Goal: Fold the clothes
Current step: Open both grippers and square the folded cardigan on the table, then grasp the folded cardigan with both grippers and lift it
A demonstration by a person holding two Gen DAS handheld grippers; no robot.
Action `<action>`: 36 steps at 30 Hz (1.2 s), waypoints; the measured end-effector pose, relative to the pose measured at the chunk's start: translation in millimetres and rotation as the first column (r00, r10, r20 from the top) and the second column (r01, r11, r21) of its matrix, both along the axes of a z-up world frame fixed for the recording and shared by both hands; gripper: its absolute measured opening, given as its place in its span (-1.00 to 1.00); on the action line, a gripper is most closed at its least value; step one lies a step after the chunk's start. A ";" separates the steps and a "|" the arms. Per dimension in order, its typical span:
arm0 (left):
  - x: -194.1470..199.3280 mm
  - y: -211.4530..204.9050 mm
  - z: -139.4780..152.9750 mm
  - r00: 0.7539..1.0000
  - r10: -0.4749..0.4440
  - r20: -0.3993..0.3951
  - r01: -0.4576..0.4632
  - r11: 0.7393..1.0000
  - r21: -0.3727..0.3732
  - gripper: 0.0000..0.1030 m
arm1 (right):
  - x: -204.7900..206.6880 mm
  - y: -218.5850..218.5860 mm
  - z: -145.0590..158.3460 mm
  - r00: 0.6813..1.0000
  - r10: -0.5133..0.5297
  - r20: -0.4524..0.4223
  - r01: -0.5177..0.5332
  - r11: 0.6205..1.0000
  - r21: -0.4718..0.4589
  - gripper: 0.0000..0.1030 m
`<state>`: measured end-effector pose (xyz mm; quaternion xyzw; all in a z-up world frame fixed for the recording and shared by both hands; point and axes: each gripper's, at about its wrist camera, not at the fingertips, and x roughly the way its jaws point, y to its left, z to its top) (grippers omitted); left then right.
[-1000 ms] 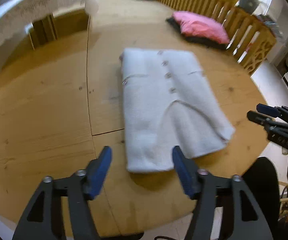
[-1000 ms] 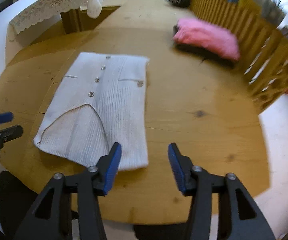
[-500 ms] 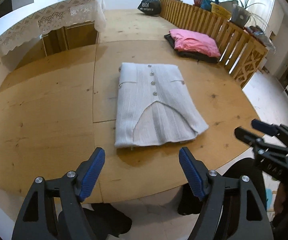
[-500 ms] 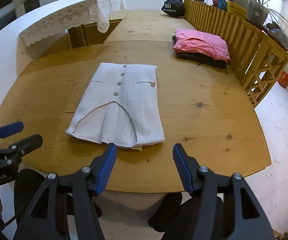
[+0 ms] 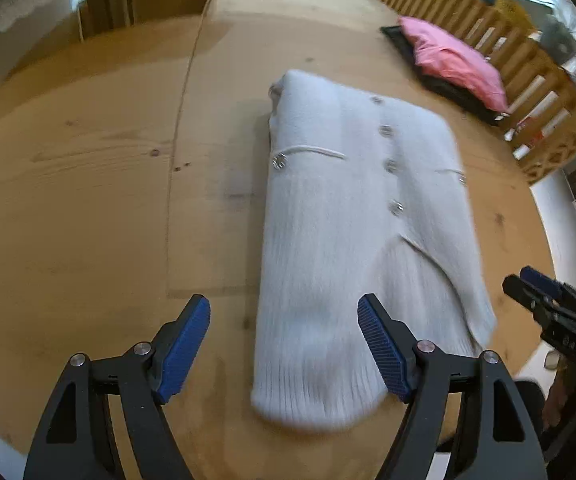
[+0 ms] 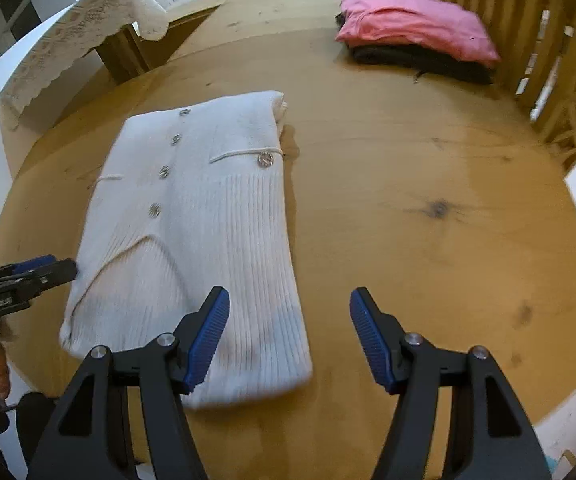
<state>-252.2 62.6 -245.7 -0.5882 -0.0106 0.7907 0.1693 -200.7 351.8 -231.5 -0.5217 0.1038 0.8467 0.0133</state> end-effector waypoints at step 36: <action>-12.7 48.0 -22.3 0.984 -0.170 -0.053 0.170 0.985 -0.004 0.02 | -53.8 -35.7 -40.3 0.982 0.191 -0.004 -0.187 0.959 -0.211 -0.25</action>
